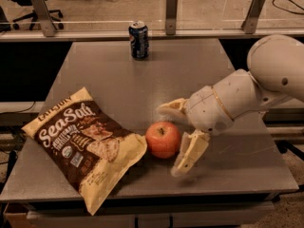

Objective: Move apple near brown chip bag

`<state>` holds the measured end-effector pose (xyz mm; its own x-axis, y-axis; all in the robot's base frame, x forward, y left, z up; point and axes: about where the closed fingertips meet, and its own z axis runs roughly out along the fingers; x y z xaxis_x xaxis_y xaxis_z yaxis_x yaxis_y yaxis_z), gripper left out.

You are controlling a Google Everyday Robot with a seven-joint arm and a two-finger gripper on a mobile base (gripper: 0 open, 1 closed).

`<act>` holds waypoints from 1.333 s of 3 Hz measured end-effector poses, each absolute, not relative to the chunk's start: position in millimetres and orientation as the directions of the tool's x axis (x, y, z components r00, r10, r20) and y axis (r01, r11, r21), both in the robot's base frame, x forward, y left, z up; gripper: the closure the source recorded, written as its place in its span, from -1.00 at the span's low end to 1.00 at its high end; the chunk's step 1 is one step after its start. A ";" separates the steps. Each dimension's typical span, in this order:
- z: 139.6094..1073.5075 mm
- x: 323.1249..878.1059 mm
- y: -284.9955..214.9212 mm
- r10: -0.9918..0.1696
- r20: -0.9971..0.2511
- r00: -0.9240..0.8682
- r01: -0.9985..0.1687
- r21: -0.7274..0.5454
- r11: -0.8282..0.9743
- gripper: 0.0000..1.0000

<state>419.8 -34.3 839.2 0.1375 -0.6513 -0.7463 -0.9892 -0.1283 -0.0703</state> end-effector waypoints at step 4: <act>984.7 520.1 -159.7 -0.642 -0.746 0.179 -0.839 -0.456 0.296 -1.00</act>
Offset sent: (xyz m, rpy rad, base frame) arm 0.0811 -0.0943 0.1092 0.0140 -0.3336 -0.2718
